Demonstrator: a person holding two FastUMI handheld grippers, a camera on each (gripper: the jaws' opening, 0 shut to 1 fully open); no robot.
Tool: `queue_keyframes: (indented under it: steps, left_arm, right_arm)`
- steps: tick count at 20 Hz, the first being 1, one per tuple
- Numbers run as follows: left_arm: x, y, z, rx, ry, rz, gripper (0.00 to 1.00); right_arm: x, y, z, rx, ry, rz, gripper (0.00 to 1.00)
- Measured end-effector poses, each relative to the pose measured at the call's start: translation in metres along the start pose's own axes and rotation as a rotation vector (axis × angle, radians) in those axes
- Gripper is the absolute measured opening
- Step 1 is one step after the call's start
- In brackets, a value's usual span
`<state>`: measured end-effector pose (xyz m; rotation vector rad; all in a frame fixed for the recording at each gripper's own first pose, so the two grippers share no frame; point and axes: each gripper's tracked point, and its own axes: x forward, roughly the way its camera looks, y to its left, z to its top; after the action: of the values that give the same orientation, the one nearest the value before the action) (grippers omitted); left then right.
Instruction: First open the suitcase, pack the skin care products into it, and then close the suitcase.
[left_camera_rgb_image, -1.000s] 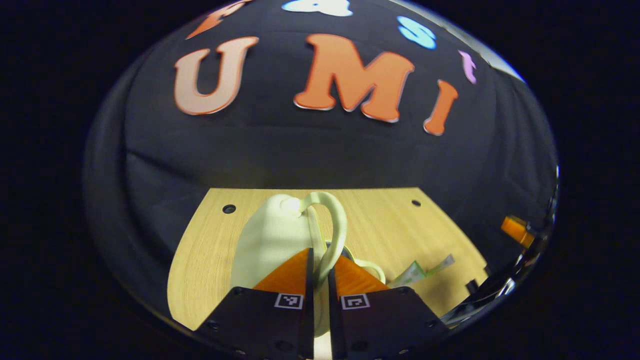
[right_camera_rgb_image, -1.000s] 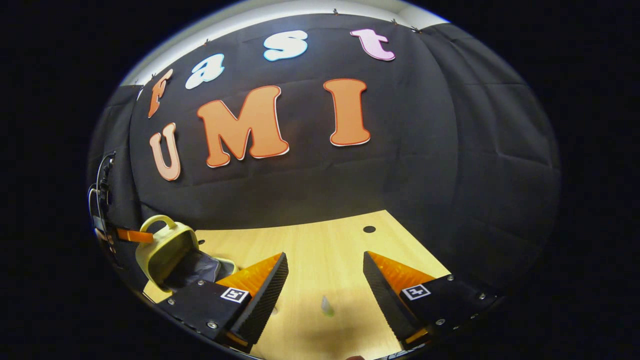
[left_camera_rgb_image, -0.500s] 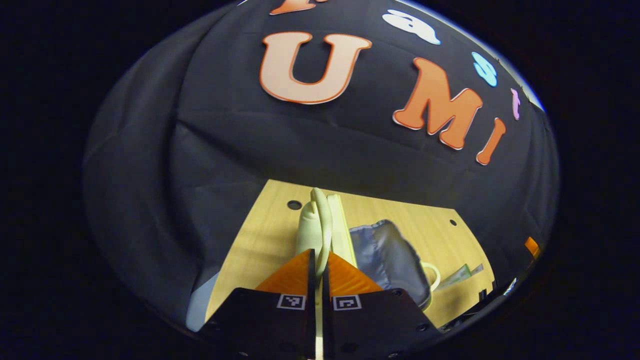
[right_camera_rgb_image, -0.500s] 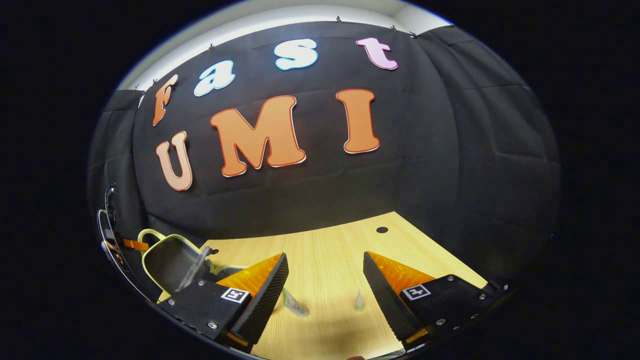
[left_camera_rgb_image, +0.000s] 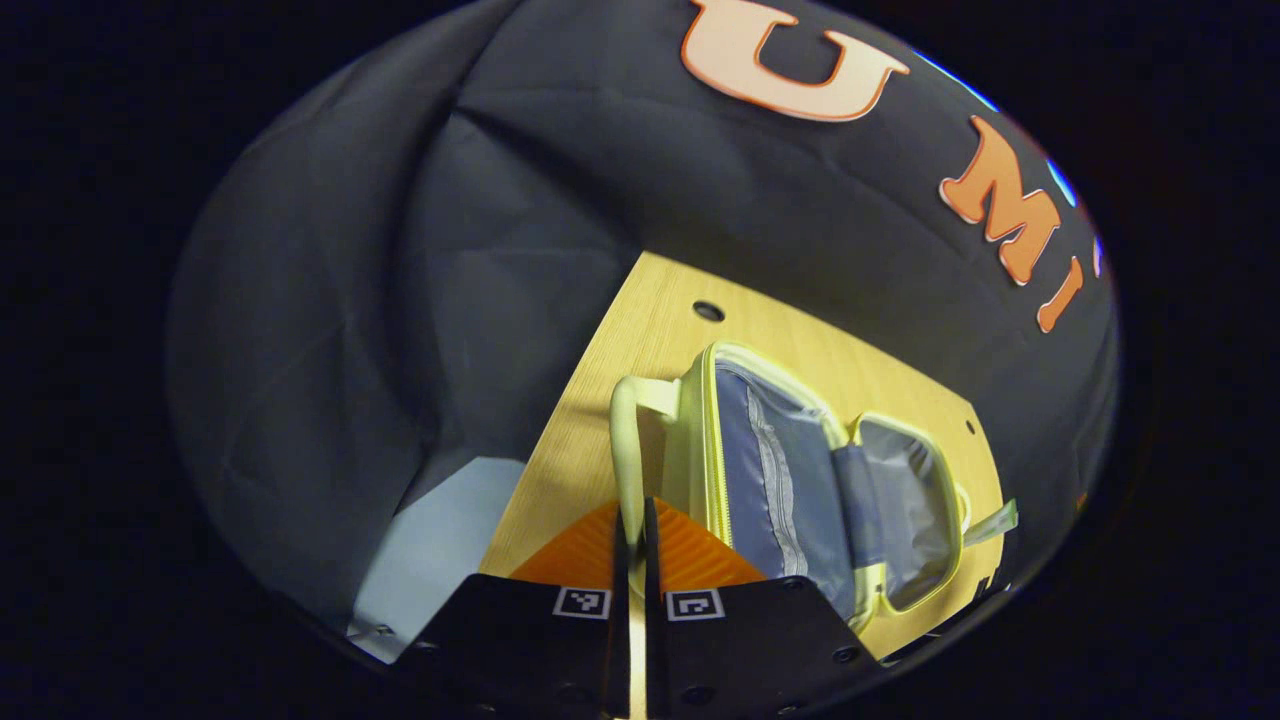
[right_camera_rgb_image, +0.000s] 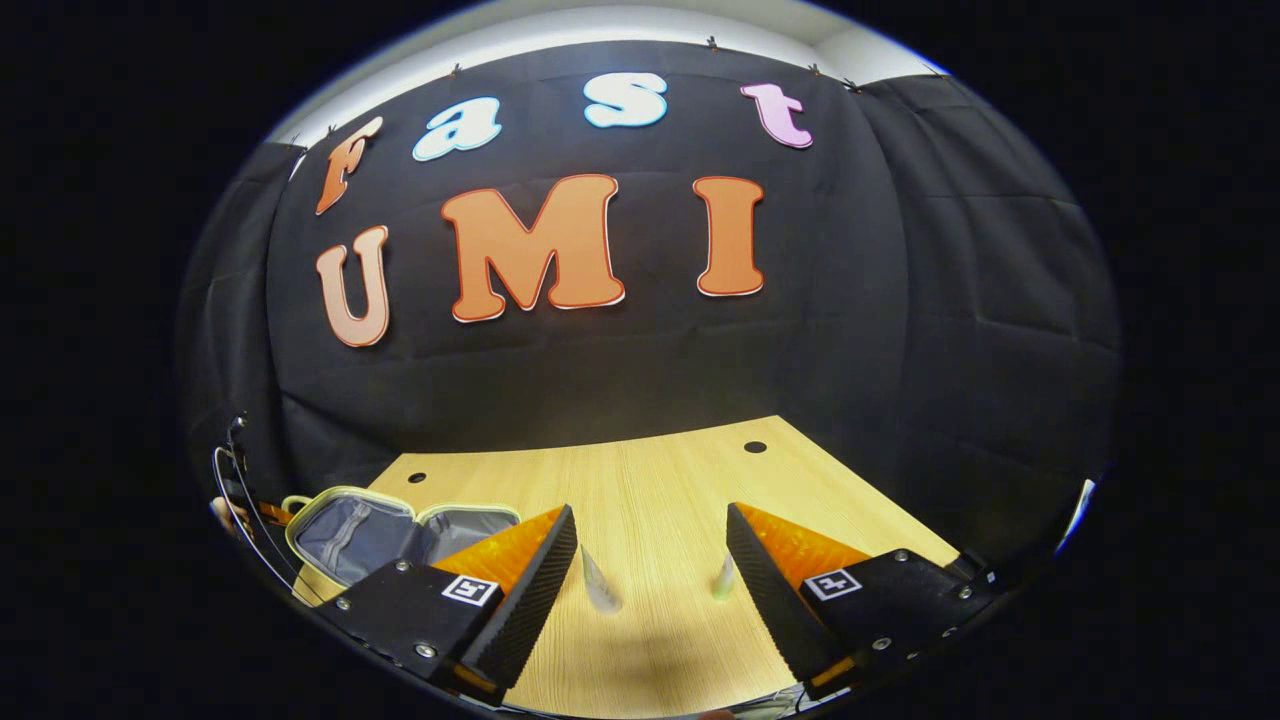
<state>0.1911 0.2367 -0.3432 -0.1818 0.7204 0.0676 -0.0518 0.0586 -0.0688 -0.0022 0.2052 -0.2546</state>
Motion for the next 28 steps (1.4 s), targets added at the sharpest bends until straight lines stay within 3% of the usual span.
queue_keyframes:
  steps: [1,7,12,15,17,20,24,28]
  left_arm:
    - [0.011,0.003,-0.007,0.016,0.021,0.012,0.06]
    - [0.038,0.003,-0.022,0.023,0.082,0.041,0.07]
    - [0.025,0.019,-0.009,0.082,0.073,0.148,0.34]
    - [0.001,0.007,0.021,0.116,-0.017,0.202,0.7]
    - [-0.016,-0.021,0.043,0.122,-0.095,0.214,0.99]
    - [-0.063,-0.073,0.076,0.128,-0.25,0.243,0.98]
    - [-0.116,-0.201,0.096,0.123,-0.438,0.146,0.97]
    - [-0.143,-0.313,0.079,0.234,-0.506,0.092,0.97]
  right_arm:
    - [0.0,0.002,-0.002,-0.006,0.0,-0.005,0.95]
    - [0.003,0.008,-0.011,-0.001,0.019,-0.008,0.95]
    - [0.011,0.007,-0.009,0.0,0.03,0.004,0.95]
    - [0.02,0.0,-0.007,-0.006,0.039,0.013,0.95]
    - [0.028,-0.007,-0.005,-0.021,0.047,0.023,0.96]
    - [0.043,-0.02,-0.006,-0.052,0.065,0.045,0.95]
    - [0.07,-0.038,-0.013,-0.102,0.09,0.072,0.95]
    - [0.096,-0.05,-0.021,-0.154,0.098,0.107,0.95]
